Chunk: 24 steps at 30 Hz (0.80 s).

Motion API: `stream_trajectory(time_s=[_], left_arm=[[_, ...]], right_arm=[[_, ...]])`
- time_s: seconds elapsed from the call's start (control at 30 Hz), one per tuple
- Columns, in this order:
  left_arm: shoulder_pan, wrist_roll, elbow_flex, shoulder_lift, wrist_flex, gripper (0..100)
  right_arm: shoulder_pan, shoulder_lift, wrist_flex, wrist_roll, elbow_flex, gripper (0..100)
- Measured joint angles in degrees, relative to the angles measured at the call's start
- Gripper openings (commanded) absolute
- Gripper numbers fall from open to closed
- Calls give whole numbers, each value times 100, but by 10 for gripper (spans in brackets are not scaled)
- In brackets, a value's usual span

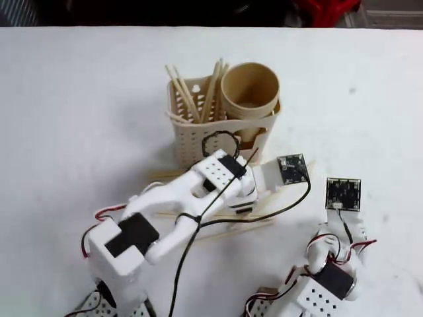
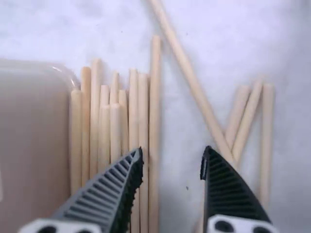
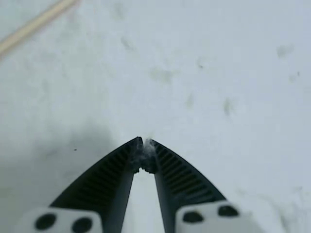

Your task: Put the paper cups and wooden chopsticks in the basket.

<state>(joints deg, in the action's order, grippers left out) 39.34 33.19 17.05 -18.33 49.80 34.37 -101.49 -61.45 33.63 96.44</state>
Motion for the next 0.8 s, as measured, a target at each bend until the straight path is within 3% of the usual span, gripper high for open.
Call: stream_trajectory(time_s=[0.13,0.27,0.53,0.8], left_arm=[[35,0,-35,-44,0,83],[-35,0,-149,-62,132,109],[-580,70,-1055,642,2066,132],[-580,1301,387,1073,2549,133]], right_arm=[[0,0,0,0,0,18],[0,0,0,0,0,18],[0,0,0,0,0,18],[0,0,0,0,0,18]])
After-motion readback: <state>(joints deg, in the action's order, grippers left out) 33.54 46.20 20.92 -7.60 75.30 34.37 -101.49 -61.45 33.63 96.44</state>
